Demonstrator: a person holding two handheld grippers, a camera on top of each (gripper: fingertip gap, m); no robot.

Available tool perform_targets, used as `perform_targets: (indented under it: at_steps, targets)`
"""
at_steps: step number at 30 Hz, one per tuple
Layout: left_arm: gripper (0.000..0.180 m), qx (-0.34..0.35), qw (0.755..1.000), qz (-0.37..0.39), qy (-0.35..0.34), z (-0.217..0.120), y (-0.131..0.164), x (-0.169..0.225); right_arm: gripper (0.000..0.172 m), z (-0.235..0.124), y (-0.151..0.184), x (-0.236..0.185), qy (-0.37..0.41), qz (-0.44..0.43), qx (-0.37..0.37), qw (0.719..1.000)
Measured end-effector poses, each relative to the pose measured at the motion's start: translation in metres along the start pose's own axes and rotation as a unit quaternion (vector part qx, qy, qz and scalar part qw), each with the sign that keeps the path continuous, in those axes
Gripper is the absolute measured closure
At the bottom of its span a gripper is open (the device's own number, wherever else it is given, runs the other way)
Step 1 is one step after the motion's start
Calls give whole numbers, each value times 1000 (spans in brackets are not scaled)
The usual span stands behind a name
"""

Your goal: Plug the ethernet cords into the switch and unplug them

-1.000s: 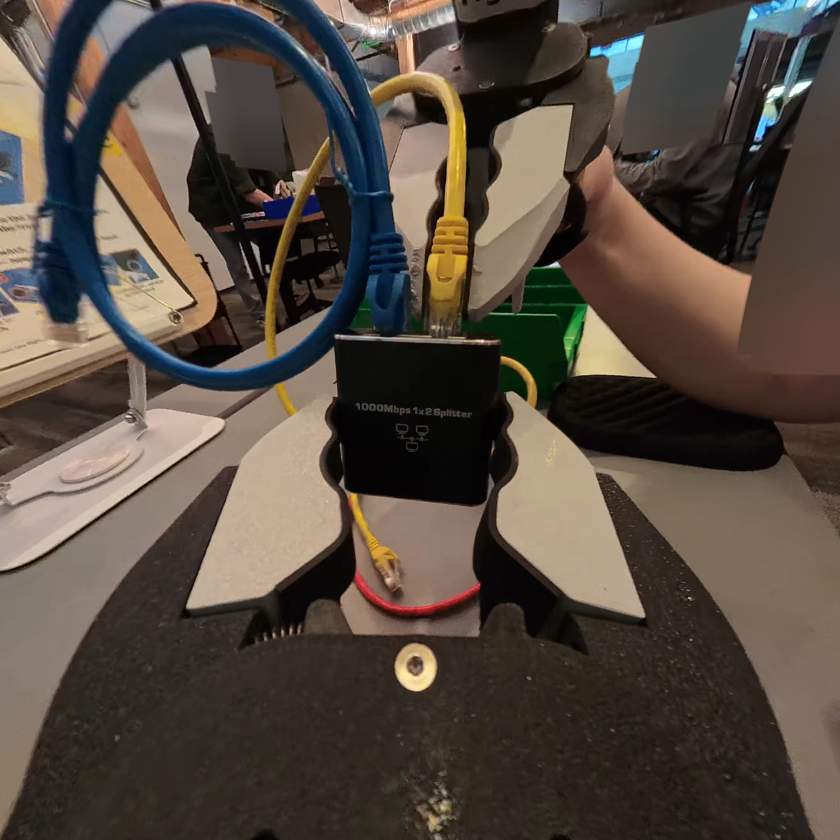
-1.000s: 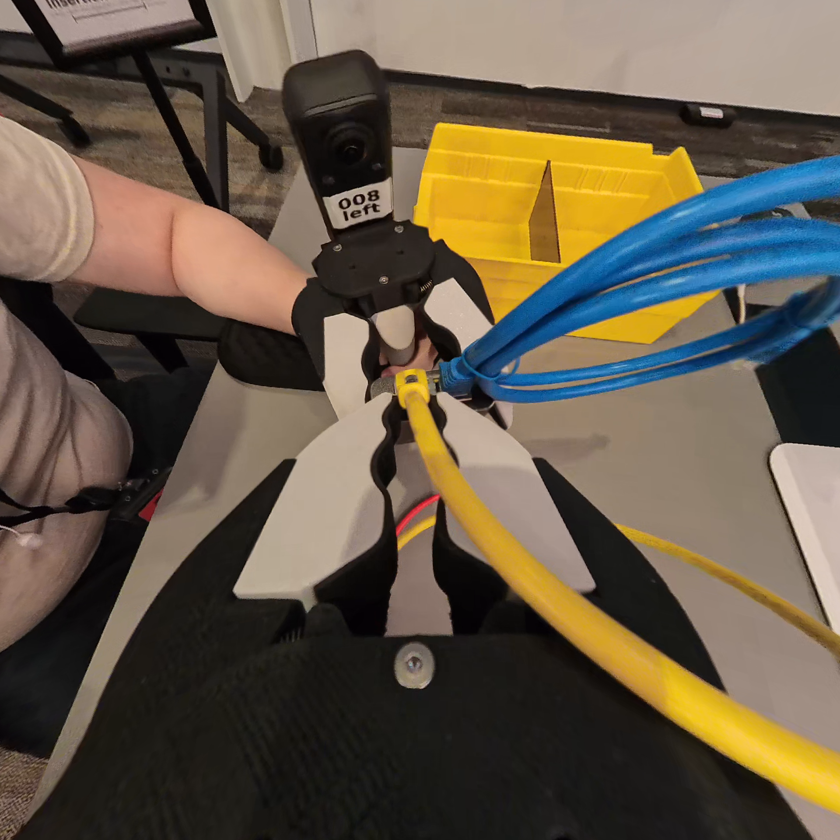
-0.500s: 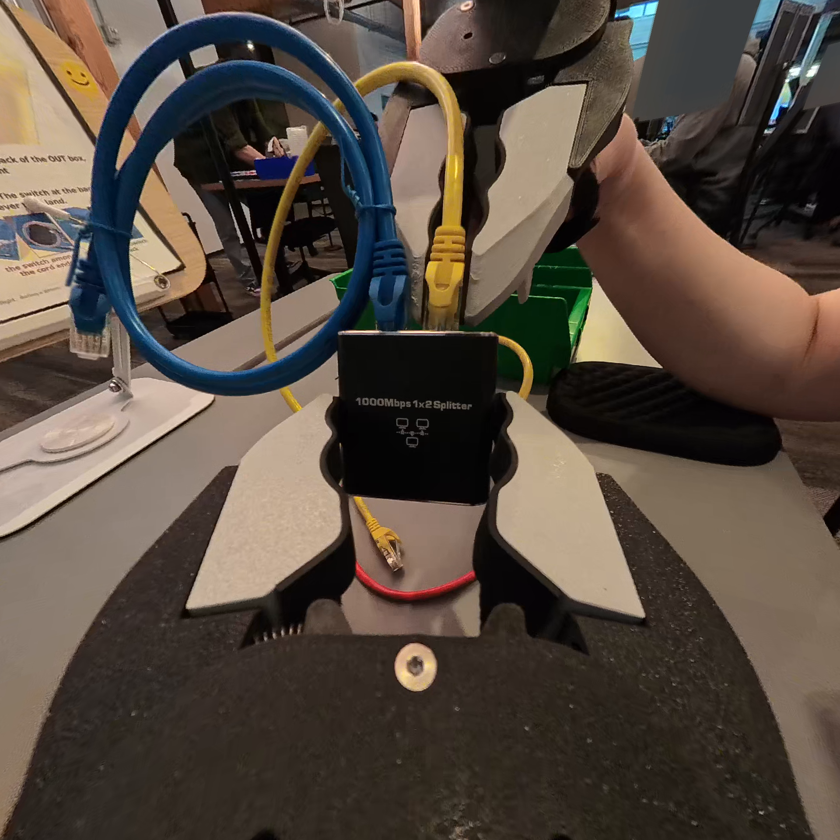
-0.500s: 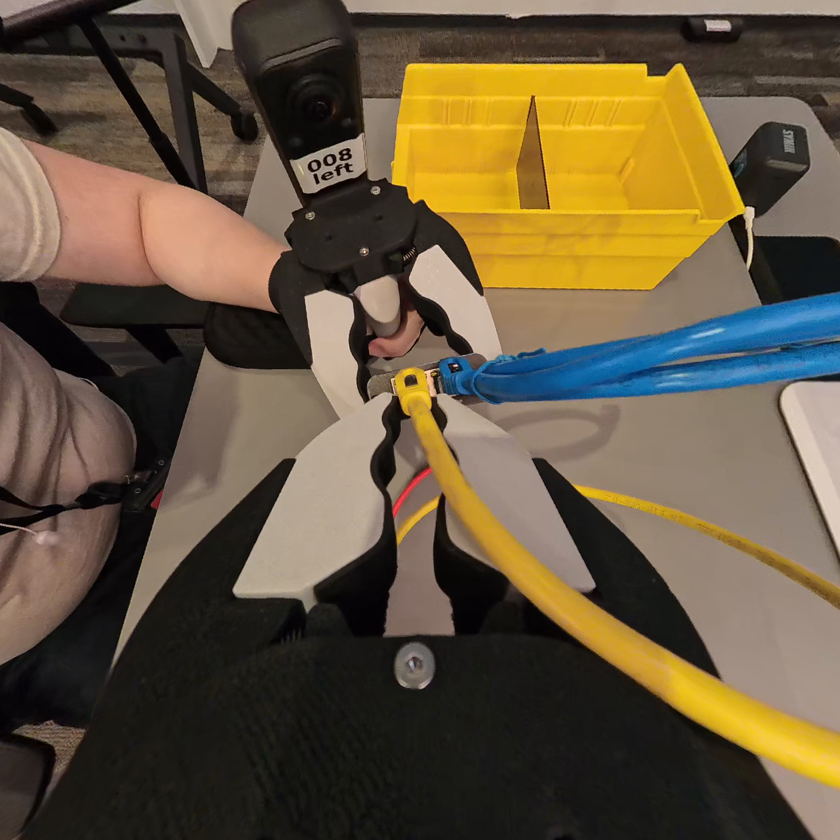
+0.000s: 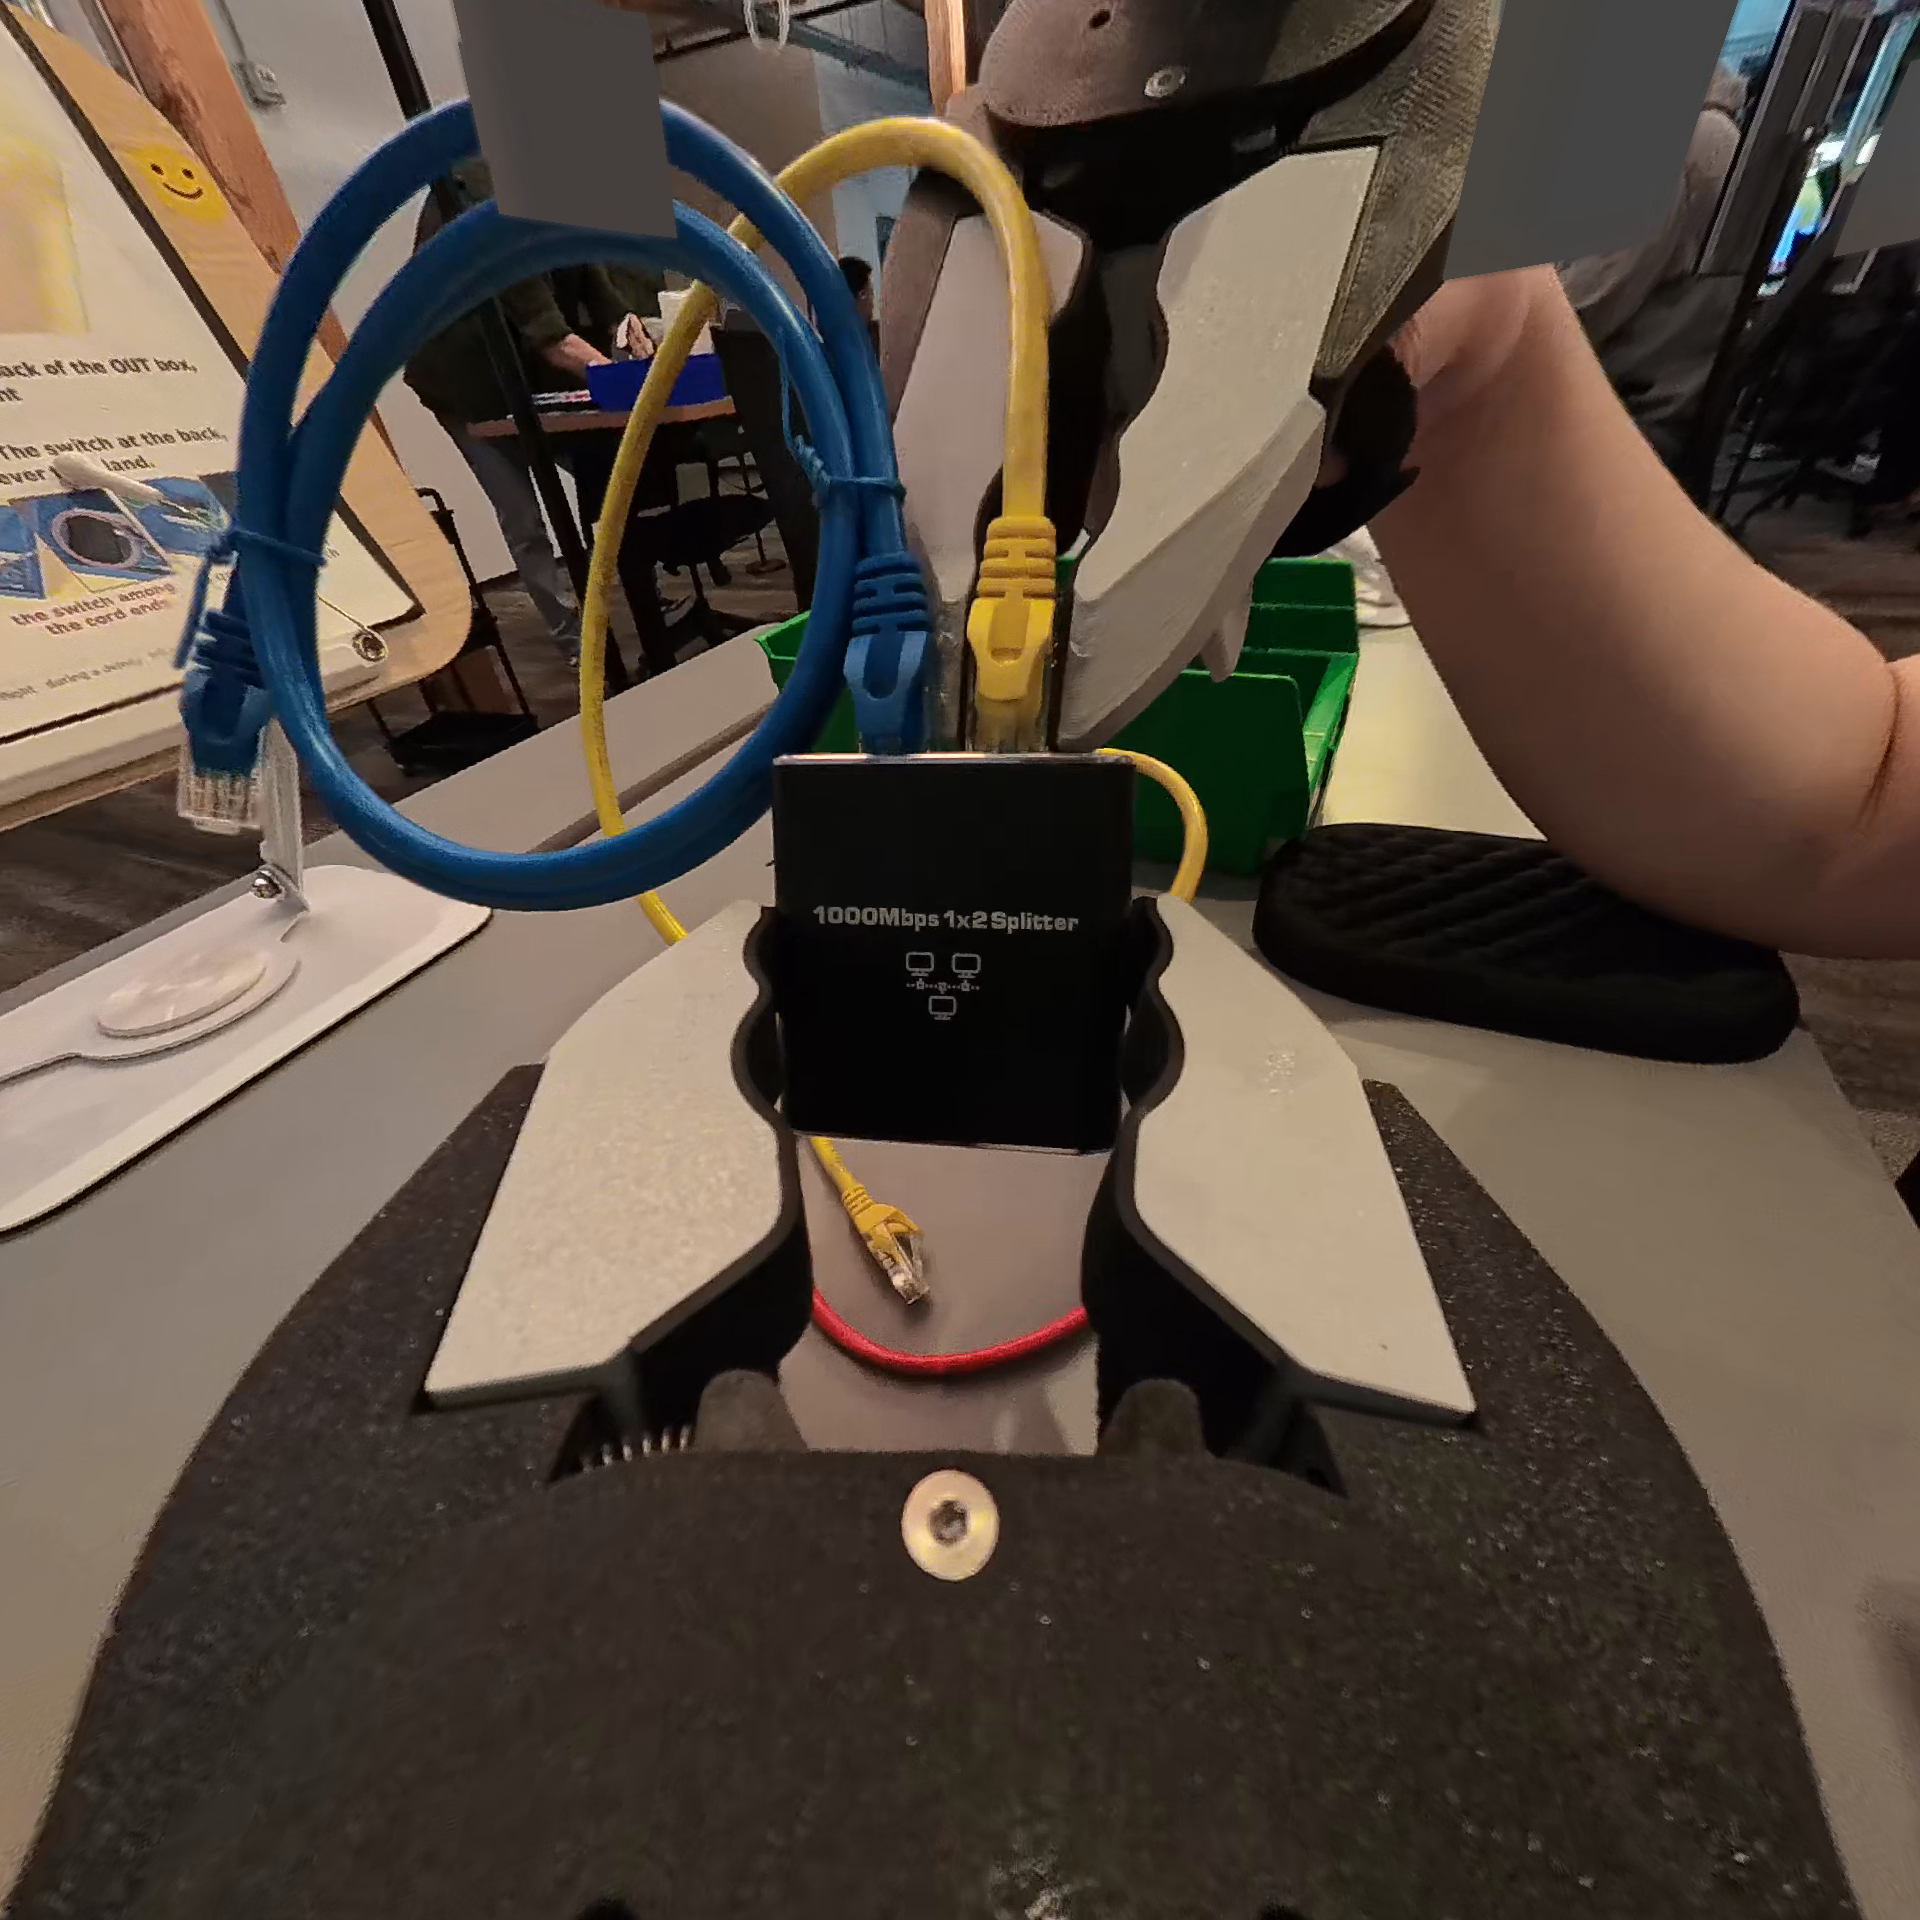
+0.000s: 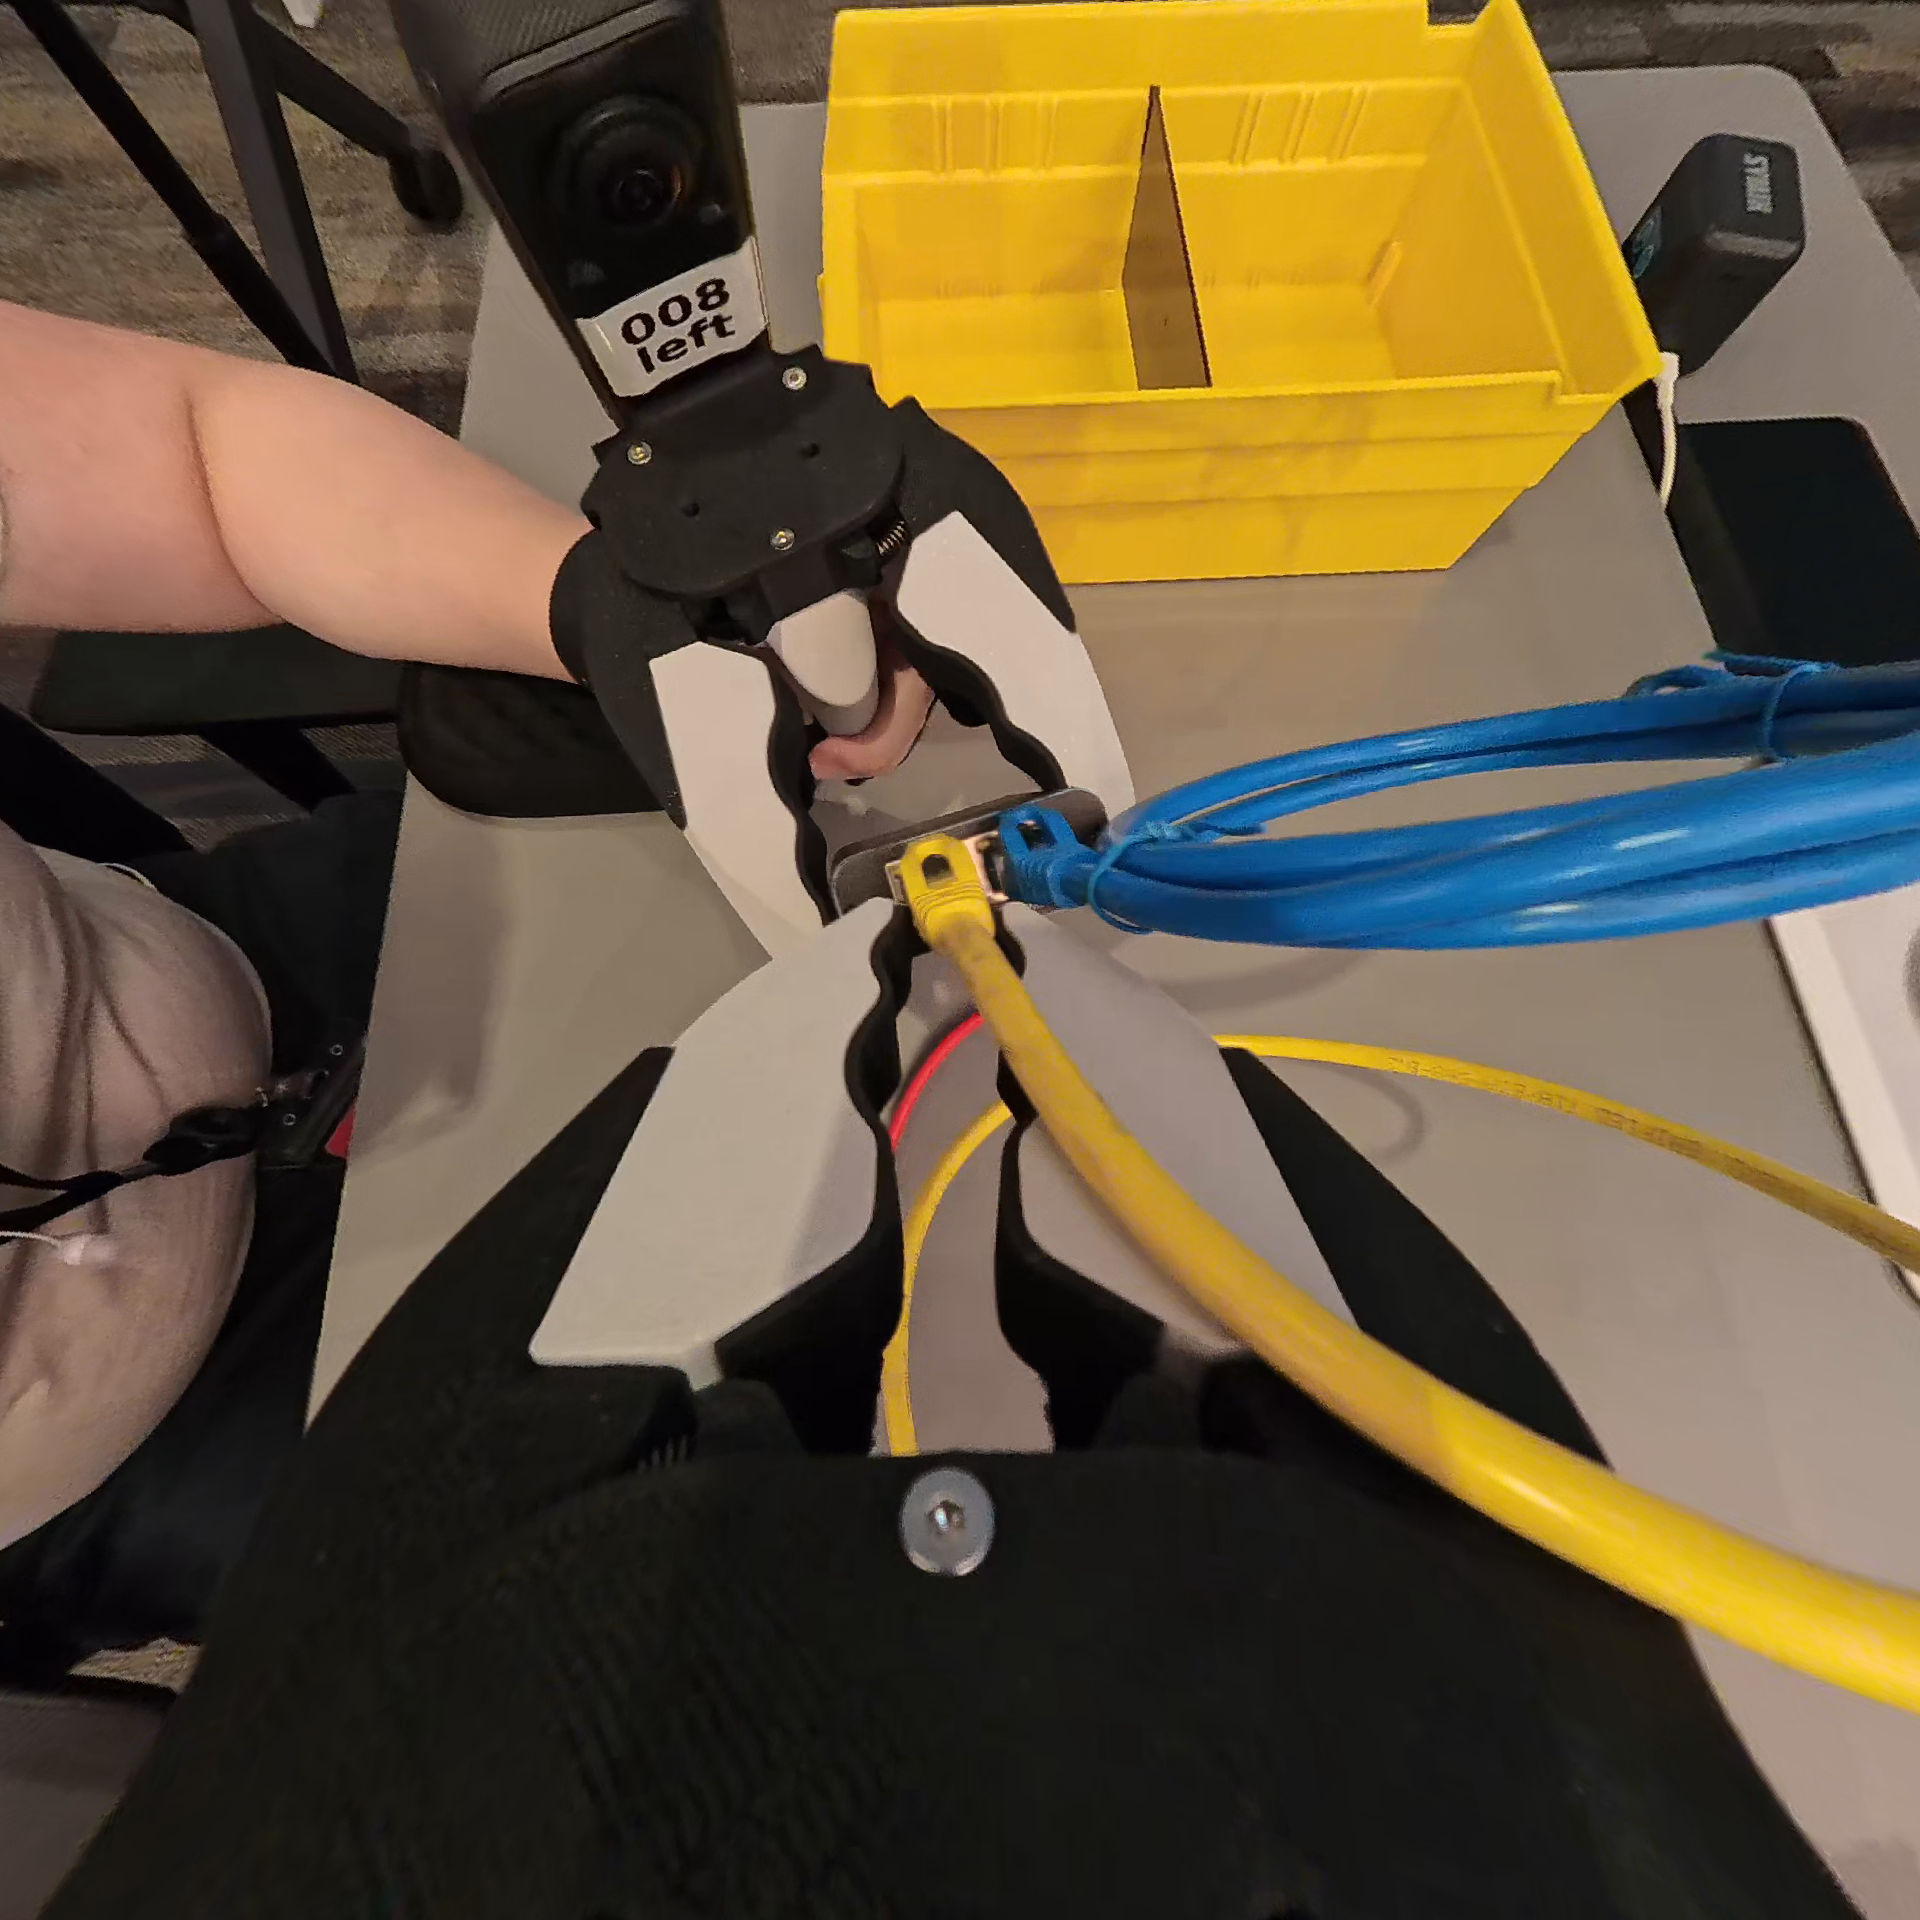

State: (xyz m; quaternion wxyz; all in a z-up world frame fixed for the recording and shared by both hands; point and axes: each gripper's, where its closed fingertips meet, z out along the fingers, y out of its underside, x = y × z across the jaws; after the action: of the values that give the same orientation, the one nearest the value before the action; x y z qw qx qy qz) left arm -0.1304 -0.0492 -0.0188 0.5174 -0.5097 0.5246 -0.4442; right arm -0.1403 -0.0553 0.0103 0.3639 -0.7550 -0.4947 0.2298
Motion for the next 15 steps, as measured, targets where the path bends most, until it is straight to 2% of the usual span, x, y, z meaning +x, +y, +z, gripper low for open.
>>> perform_targets:
  at_steps: [1, 15]
  targets:
    - [117, 2, 1000, -2, 2, 0, 0, 1, 157, 0, 1, 0, 6, -5, -5, 1000]
    - [118, 44, 999, 19, -4, -7, -15, 2, 155, -8, -1, 2, 61, -49, -21, 997]
